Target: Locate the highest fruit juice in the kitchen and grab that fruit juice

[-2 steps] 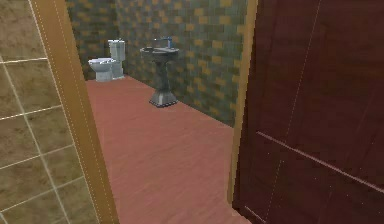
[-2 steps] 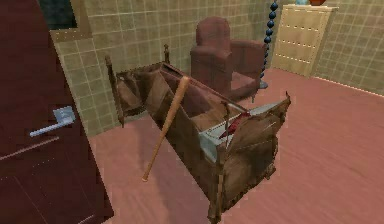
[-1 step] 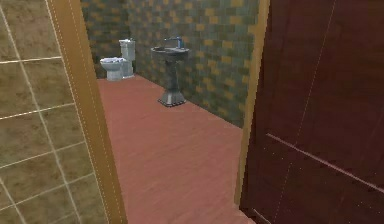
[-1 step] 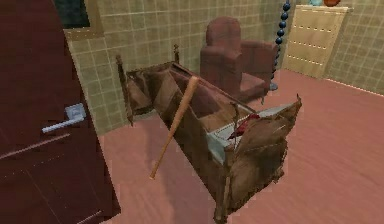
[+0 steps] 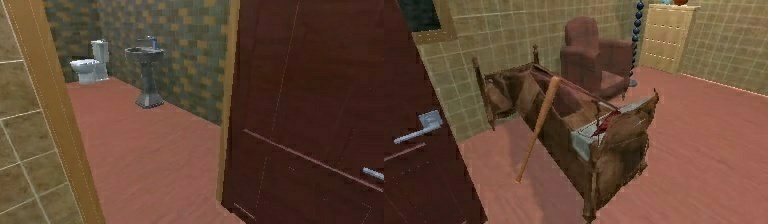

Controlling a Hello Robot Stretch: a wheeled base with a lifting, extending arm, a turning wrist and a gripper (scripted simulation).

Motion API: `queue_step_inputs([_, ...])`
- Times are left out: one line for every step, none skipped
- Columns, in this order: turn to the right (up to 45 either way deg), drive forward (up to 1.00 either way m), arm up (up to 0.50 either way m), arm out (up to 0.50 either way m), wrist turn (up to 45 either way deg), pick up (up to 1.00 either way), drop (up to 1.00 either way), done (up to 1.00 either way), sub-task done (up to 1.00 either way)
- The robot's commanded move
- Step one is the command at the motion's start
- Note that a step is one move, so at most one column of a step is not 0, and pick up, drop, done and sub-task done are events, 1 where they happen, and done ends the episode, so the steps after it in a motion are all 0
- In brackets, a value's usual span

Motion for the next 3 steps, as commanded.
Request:
queue_step_inputs([0.0, 0.6, 0.0, 0.0, 0.0, 0.0, 0.0, 0.0, 0.0])
queue_step_inputs([-21.0, 0.0, 0.0, 0.0, 0.0, 0.0, 0.0, 0.0, 0.0])
queue_step_inputs([0.0, 0.3, 0.0, 0.0, 0.0, 0.0, 0.0, 0.0, 0.0])
